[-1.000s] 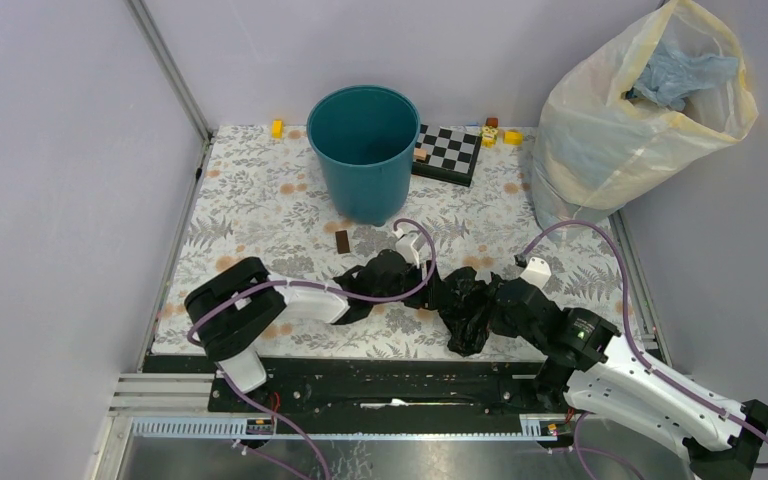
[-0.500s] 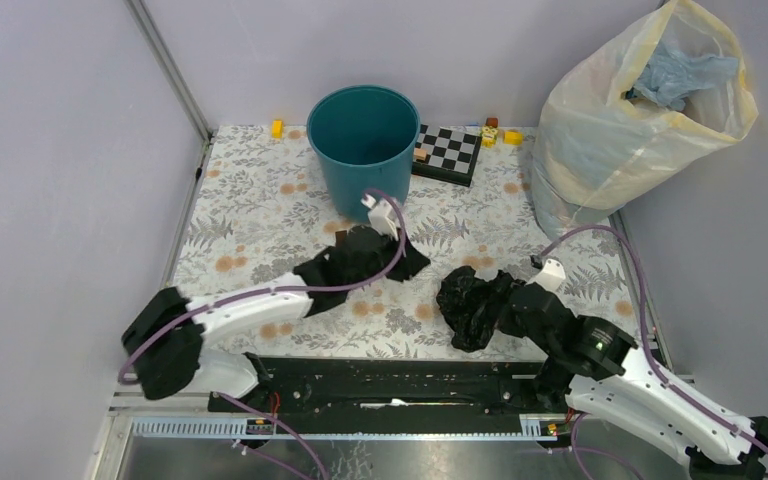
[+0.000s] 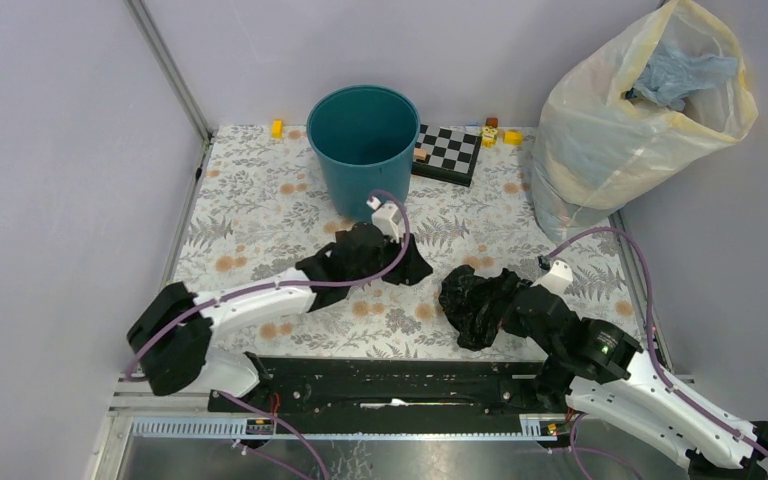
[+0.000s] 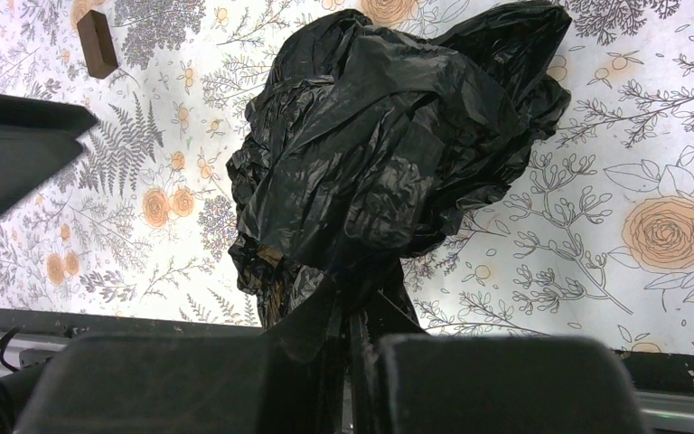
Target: Put the trash bags into the trash bin
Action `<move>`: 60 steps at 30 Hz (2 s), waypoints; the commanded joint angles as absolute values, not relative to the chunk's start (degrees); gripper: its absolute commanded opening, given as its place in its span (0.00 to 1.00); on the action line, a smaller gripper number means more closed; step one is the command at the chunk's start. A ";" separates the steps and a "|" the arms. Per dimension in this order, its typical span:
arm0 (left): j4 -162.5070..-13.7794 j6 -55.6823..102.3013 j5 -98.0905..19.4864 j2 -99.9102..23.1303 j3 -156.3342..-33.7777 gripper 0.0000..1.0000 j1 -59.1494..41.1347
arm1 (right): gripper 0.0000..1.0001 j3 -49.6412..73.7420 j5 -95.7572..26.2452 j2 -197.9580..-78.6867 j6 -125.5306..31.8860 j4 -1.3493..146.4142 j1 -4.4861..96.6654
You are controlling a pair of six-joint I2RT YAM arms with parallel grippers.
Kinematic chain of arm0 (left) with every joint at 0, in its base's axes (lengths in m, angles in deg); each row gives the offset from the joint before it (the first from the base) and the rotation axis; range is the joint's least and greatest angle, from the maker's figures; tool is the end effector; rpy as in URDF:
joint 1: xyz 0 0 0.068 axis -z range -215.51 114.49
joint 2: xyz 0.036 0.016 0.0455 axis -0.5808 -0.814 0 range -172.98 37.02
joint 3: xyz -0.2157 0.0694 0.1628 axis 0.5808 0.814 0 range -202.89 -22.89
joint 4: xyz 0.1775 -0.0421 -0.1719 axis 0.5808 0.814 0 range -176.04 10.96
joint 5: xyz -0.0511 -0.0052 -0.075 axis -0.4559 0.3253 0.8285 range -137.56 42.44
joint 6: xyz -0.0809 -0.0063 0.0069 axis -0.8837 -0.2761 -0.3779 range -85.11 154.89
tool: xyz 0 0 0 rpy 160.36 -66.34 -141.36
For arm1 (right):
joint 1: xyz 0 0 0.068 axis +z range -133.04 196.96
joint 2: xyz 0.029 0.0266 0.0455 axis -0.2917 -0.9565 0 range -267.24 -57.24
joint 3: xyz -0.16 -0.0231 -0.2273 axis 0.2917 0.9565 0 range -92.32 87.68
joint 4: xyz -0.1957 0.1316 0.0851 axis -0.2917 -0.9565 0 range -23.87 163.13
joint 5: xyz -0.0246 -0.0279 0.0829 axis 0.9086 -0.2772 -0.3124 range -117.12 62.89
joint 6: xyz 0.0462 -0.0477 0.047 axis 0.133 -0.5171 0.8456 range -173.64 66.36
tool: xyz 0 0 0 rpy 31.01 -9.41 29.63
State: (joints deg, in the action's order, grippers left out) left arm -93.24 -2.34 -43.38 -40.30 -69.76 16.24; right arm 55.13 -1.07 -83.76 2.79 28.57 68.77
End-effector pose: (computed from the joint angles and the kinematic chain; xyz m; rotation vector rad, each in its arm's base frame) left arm 0.1972 -0.2583 0.2537 0.3215 2.1164 -1.0440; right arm 0.0932 0.0685 0.2329 0.3348 2.1956 0.5630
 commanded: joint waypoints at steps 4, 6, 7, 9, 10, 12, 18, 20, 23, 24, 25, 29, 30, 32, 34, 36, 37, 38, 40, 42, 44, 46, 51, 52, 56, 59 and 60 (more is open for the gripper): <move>-101.64 -5.28 -37.56 -47.11 -69.73 0.54 17.65 | 0.03 54.03 1.45 -84.26 4.02 28.30 69.08; -102.98 -5.57 -36.70 -48.89 -69.65 0.65 18.00 | 0.03 53.91 1.59 -84.37 3.93 28.30 69.08; -103.82 -5.85 -36.22 -49.61 -69.46 0.69 18.20 | 0.03 53.85 1.57 -84.47 3.93 28.31 69.08; -106.06 -6.61 -34.93 -50.92 -68.87 0.73 18.21 | 0.03 53.93 1.47 -84.40 3.90 28.30 69.08; -106.99 -6.98 -34.45 -51.65 -68.74 0.73 18.22 | 0.03 54.00 1.40 -84.41 3.88 28.30 69.02; -108.33 -7.76 -33.60 -53.30 -68.82 0.70 18.25 | 0.03 54.03 1.35 -84.30 3.93 28.30 69.07; -112.32 -10.11 -30.69 -58.04 -69.52 0.50 18.53 | 0.03 54.33 1.17 -83.91 3.92 28.30 69.08; -112.80 -10.50 -30.15 -59.22 -69.91 0.52 18.76 | 0.03 54.29 1.01 -83.81 3.91 28.35 69.08; -113.33 -10.84 -29.10 -60.76 -70.62 0.56 19.09 | 0.04 54.37 0.94 -83.79 3.83 28.31 69.08; -113.75 -11.02 -28.66 -61.13 -70.69 0.56 19.12 | 0.03 54.41 1.00 -83.77 3.84 28.30 69.08; -114.28 -11.26 -28.17 -61.49 -70.74 0.51 19.17 | 0.04 54.39 1.02 -83.71 3.80 28.30 69.06; -114.45 -11.16 -28.28 -61.50 -70.70 0.06 19.16 | 0.04 54.38 0.98 -83.80 3.76 28.32 69.08; -113.31 -10.63 -29.35 -60.79 -70.70 0.00 19.01 | 0.04 54.44 0.96 -83.84 3.71 28.26 69.07; -109.52 -8.88 -32.18 -57.27 -70.78 0.00 18.36 | 0.04 54.27 1.25 -83.79 4.14 27.99 69.03; -104.46 -6.85 -34.75 -52.89 -71.27 0.00 17.51 | 0.04 53.93 1.74 -83.79 4.68 27.25 69.08; -98.07 -4.82 -37.05 -48.55 -72.24 0.00 16.85 | 0.04 53.69 2.01 -83.60 4.62 27.14 69.04; -95.37 -3.30 -37.87 -46.62 -73.07 0.00 16.62 | 0.05 53.55 2.24 -83.51 4.59 27.18 69.08; -92.20 -2.25 -38.92 -44.92 -74.02 0.00 16.44 | 0.05 53.49 2.38 -83.42 4.63 27.12 69.08; -85.81 0.25 -42.33 -41.69 -76.20 0.00 16.22 | 0.05 53.20 2.80 -83.46 4.50 27.18 69.08; -79.19 2.37 -47.90 -38.54 -78.65 0.00 15.97 | 0.05 53.08 3.14 -83.48 4.55 27.05 69.08; -73.61 3.78 -54.10 -35.29 -80.45 0.00 15.36 | 0.05 53.22 3.19 -83.59 4.66 27.09 69.06; -68.96 4.72 -58.53 -32.29 -82.27 0.00 14.13 | 0.05 53.57 3.56 -83.73 4.99 27.11 69.08; -57.42 6.36 -67.63 -28.99 -87.78 0.00 10.13 | 0.06 54.65 4.69 -84.43 6.39 27.06 69.08; -55.13 6.78 -69.48 -28.38 -88.58 0.00 9.12 | 0.06 54.75 5.02 -84.59 6.84 26.91 69.08; -49.80 8.14 -75.94 -26.07 -90.53 0.00 4.97 | 0.08 54.53 8.60 -85.09 11.37 23.63 69.05; -48.08 7.04 -80.32 -24.29 -90.67 0.00 3.53 | 0.09 54.01 12.13 -85.44 15.75 20.51 69.08; -48.94 6.68 -79.74 -23.43 -90.13 0.00 3.52 | 0.09 53.90 12.58 -85.50 16.21 20.25 69.06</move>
